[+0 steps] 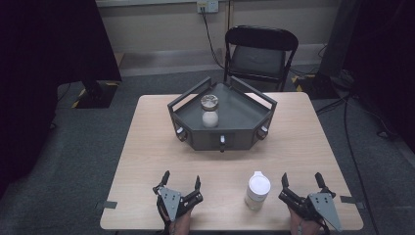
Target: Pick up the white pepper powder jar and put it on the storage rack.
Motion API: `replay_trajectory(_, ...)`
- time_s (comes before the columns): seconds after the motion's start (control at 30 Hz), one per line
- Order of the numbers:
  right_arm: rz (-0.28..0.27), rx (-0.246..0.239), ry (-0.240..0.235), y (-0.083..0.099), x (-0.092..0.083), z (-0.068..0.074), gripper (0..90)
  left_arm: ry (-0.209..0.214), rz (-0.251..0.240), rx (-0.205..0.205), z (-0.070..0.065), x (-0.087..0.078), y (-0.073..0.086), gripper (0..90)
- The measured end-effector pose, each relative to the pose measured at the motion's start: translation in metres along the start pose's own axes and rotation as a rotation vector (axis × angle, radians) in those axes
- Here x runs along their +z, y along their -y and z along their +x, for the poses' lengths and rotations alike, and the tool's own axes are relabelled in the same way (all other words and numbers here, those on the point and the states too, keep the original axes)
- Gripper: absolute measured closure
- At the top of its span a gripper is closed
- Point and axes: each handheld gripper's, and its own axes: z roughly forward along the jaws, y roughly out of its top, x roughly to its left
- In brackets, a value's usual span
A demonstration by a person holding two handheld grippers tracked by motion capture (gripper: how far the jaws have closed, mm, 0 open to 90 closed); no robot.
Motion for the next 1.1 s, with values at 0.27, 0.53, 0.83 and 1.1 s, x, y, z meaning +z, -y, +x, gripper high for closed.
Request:
replay_trajectory(0.27,-0.051,0.016,-0.045,-0.025,-0.008,0.009,0.0,0.000,0.000,0.000,0.000,0.000,0.000,0.2)
replay_trajectory(0.53,-0.101,0.022,-0.148,-0.036,-0.017,0.022,0.2,0.000,0.000,0.000,0.000,0.000,0.000,0.2)
replay_trajectory(0.83,-0.073,0.007,-0.247,-0.036,-0.019,0.032,4.1,0.000,0.000,0.000,0.000,0.000,0.000,0.2)
replay_trajectory(1.1,-0.031,-0.018,-0.303,-0.030,-0.020,0.041,8.7,0.000,0.000,0.000,0.000,0.000,0.000,0.2)
